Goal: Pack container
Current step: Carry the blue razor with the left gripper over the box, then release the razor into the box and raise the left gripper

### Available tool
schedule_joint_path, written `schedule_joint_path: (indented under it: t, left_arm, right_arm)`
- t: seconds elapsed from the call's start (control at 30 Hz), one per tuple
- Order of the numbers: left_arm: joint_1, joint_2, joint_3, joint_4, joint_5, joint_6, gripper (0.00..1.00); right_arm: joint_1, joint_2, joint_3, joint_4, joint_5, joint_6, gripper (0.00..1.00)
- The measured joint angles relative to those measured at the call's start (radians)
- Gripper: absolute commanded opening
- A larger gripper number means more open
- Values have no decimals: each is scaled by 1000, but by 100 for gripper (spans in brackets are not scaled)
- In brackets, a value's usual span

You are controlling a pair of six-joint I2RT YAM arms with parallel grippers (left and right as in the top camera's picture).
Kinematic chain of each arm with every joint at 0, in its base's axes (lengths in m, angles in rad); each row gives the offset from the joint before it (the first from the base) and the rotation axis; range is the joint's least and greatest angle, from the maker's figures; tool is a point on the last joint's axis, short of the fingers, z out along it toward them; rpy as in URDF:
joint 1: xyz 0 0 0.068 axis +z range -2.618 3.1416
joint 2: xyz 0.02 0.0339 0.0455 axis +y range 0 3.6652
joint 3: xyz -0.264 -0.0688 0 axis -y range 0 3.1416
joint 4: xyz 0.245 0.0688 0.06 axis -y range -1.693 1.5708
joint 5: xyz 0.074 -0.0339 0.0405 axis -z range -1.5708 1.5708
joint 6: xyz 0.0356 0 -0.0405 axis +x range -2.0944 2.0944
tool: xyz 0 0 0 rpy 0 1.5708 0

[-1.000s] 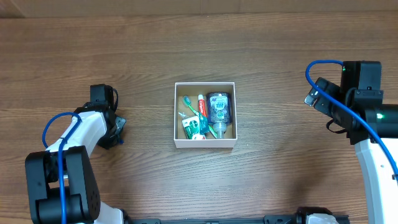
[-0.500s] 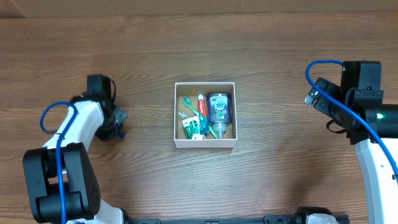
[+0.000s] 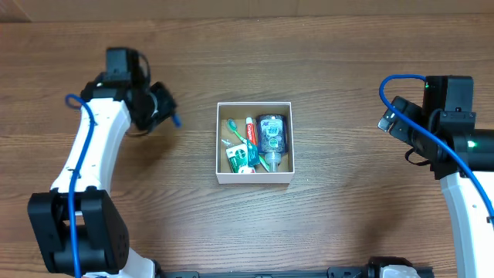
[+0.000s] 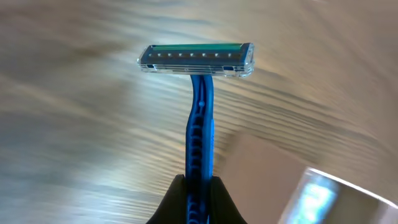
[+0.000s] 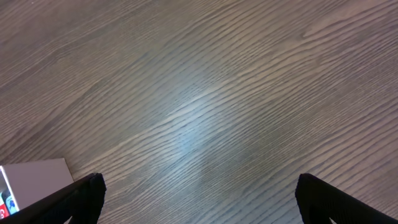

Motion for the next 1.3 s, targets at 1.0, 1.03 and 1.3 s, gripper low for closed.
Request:
schedule_joint_path:
  t: [1.0, 1.03, 1.3]
  left_arm:
    - [-454, 0, 136, -118, -93, -45, 92]
    - [-447, 0, 136, -118, -93, -46, 94]
    - [-246, 0, 136, -176, -97, -46, 100]
  right_arm:
    - [0, 0, 0, -1, 0, 0, 100]
    - [0, 0, 0, 0, 0, 0, 100]
    - [0, 0, 0, -1, 0, 0, 100]
